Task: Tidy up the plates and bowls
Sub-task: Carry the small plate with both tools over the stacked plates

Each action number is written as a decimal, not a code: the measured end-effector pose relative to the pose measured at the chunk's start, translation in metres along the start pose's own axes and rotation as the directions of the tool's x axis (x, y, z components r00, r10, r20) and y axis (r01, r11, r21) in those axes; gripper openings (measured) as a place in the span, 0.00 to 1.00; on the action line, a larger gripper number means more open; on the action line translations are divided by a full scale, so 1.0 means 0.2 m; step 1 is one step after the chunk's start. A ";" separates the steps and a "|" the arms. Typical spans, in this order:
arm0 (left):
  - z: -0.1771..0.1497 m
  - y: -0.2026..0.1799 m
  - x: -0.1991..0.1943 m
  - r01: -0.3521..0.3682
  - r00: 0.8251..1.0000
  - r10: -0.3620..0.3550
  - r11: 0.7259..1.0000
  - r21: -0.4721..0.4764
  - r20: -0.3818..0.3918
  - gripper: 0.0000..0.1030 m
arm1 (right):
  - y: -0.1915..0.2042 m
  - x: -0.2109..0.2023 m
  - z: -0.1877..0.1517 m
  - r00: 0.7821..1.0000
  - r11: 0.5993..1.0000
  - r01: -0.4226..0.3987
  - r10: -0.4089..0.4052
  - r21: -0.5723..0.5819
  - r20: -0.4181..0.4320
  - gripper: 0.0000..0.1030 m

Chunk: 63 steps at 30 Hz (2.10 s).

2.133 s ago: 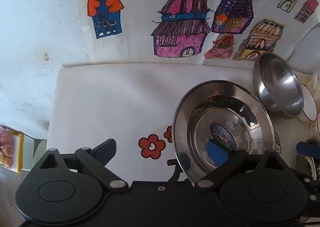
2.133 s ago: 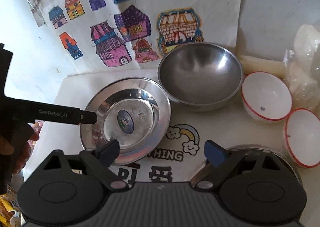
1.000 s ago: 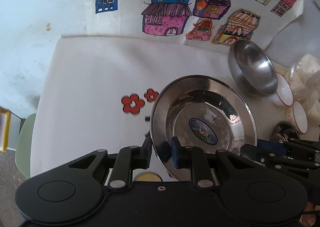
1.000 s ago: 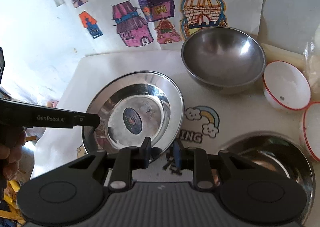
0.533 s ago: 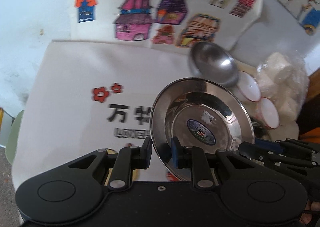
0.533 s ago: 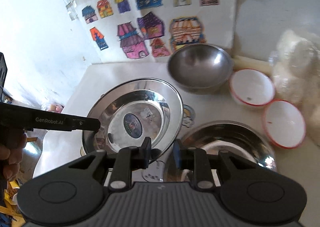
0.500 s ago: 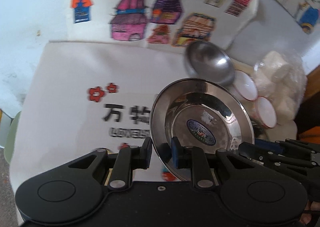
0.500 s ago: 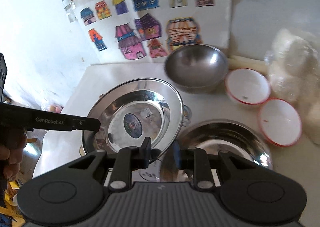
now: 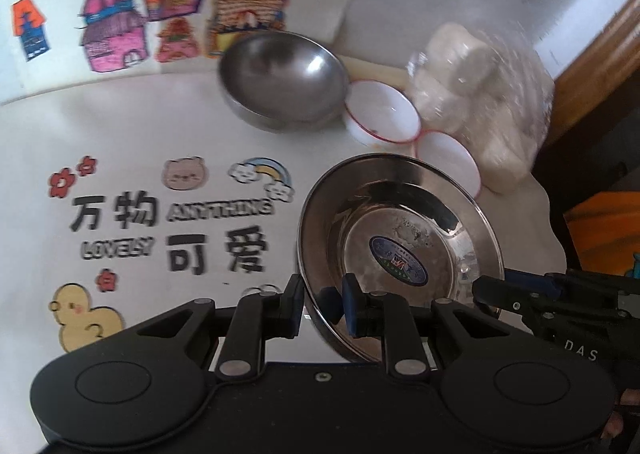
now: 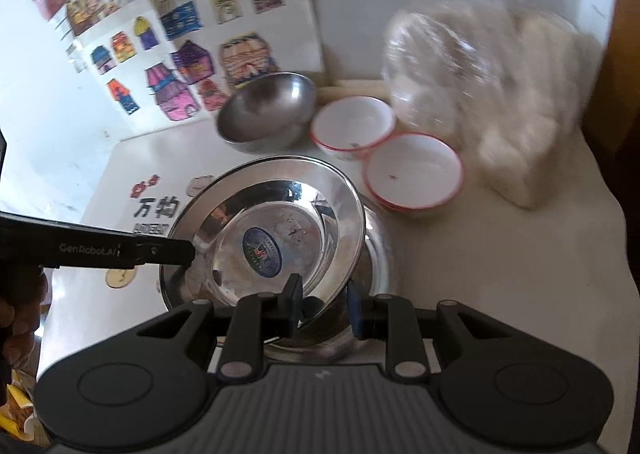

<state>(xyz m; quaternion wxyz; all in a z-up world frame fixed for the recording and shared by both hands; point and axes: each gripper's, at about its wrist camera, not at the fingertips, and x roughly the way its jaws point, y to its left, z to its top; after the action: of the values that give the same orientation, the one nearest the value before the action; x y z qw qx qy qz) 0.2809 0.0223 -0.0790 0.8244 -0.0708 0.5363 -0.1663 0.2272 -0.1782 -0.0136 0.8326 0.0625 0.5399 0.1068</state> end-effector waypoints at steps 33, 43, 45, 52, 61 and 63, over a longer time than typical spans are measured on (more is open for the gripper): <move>-0.03 -0.09 0.14 -0.102 0.992 0.100 0.994 -0.025 -0.082 0.22 | -0.13 0.13 -0.02 0.995 0.999 -0.011 0.007 -0.045 -0.104 0.26; -0.03 -0.09 0.14 -0.118 0.990 0.115 0.993 -0.028 -0.083 0.21 | -0.11 0.14 -0.03 0.993 0.998 -0.018 0.010 -0.066 -0.120 0.26; -0.03 -0.09 0.14 -0.118 0.990 0.115 0.993 -0.029 -0.083 0.21 | -0.11 0.15 -0.03 0.993 0.997 -0.016 0.008 -0.071 -0.121 0.26; -0.03 -0.09 0.14 -0.117 0.990 0.114 0.993 -0.031 -0.086 0.21 | -0.11 0.15 -0.03 0.993 0.997 -0.016 0.007 -0.069 -0.122 0.26; -0.03 -0.10 0.13 -0.112 0.990 0.110 0.993 -0.026 -0.083 0.21 | -0.11 0.14 -0.03 0.993 0.998 -0.012 0.004 -0.064 -0.116 0.27; -0.04 -0.10 0.13 -0.110 0.991 0.108 0.994 -0.023 -0.083 0.21 | -0.11 0.14 -0.03 0.993 0.998 -0.012 0.005 -0.061 -0.117 0.28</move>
<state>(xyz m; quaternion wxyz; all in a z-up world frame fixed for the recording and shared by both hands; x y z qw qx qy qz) 0.2803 -0.0054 -0.0990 0.8088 -0.0459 0.5747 -0.1163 0.2355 -0.1920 -0.0455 0.8006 0.0328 0.5838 0.1306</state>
